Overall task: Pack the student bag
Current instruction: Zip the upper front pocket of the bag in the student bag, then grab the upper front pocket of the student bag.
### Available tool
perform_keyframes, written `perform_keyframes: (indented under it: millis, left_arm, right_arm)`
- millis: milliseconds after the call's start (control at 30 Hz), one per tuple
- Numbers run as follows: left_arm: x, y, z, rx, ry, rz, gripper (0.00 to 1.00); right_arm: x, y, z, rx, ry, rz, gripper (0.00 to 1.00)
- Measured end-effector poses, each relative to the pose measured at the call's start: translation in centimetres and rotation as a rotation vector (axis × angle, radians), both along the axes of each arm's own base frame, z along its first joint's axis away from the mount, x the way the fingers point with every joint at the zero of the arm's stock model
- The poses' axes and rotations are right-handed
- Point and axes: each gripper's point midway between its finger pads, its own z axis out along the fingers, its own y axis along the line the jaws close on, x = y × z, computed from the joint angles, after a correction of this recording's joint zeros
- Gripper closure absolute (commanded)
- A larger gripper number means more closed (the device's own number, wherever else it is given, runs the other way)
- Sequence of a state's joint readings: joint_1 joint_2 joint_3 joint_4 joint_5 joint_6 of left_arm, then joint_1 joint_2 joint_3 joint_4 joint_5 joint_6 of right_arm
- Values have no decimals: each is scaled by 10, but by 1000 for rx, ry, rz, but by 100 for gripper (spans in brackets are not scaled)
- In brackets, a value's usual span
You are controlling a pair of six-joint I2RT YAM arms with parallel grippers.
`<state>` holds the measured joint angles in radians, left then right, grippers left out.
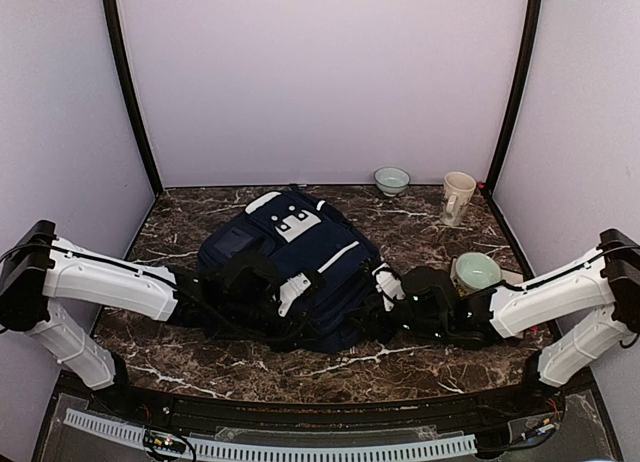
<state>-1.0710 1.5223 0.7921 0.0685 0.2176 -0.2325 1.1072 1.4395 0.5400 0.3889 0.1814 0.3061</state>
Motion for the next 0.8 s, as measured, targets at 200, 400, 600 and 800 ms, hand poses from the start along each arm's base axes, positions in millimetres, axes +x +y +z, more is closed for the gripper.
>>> perform_keyframes:
  millis: [200,400,600,800]
  left_arm:
    - [4,6,37,-77,-94,15,42]
    - [15,35,73,-119,-220,123,35]
    - [29,71,96,-138,-335,270,34]
    - [38,96,89,-91,-383,368,34]
  right_arm:
    - [-3,-2,16,30,-8,5,41]
    - [-15,11,21,36,4,54,40]
    - [-19,40,33,57,1,104,40]
    - [-21,62,26,37,20,144,41]
